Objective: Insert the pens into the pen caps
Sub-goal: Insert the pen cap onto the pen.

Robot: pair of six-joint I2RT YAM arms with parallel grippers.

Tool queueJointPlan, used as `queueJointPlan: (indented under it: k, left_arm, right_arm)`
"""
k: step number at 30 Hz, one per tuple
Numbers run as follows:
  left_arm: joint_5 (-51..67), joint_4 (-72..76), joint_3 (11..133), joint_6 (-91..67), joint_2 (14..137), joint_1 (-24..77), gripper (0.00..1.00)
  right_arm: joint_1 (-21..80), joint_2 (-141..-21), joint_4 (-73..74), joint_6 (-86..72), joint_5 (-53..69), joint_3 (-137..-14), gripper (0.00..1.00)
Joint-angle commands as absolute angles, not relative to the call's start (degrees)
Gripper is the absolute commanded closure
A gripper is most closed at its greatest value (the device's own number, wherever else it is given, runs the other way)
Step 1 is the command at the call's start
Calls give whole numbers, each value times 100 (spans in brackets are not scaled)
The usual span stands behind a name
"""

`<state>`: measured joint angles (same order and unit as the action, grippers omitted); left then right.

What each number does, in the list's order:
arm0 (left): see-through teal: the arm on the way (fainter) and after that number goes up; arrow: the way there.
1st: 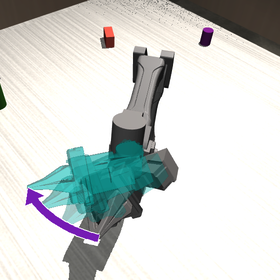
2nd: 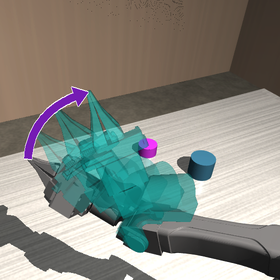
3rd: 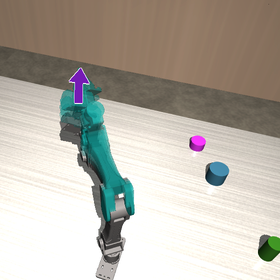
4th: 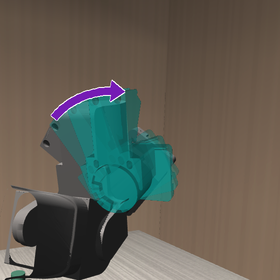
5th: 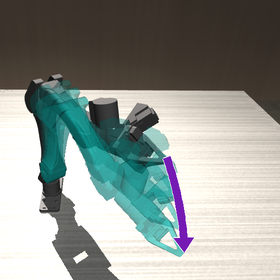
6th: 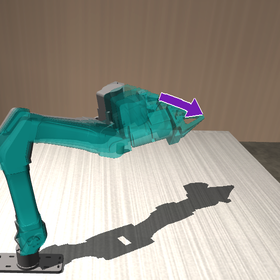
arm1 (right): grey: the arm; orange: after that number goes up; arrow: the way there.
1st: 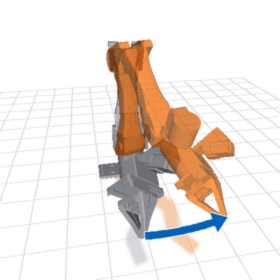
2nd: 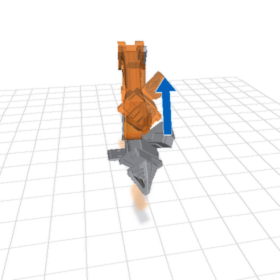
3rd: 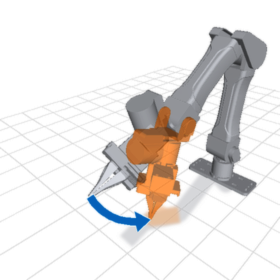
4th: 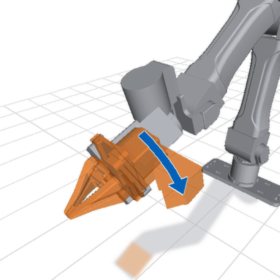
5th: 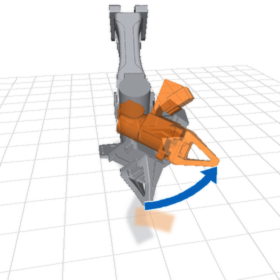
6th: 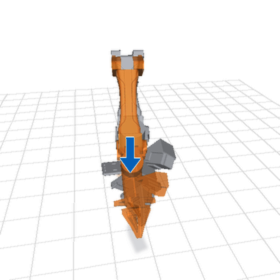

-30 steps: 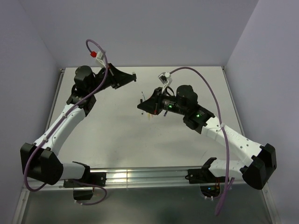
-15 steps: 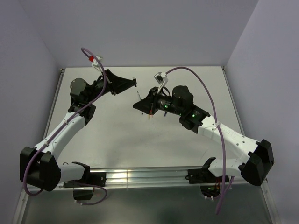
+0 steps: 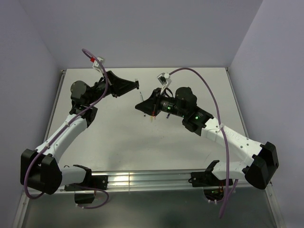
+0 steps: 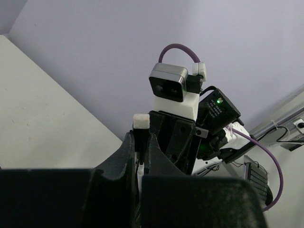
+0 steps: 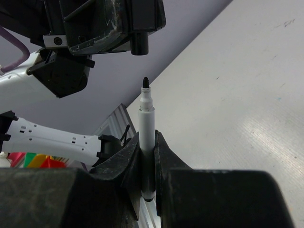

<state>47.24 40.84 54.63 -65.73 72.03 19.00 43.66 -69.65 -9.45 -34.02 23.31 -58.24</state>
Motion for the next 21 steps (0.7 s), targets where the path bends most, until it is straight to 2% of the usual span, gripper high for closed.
queueJointPlan:
  k: [1, 21]
  left_arm:
    - [4922, 4623, 5449, -6679, 7224, 1925, 100]
    - [4957, 4553, 5493, -6618, 7339, 2057, 100]
  right_arm:
    - [4403, -6820, -1230, -3357, 2250, -5959, 100]
    - [4403, -6767, -1152, -3270, 2127, -6003, 100]
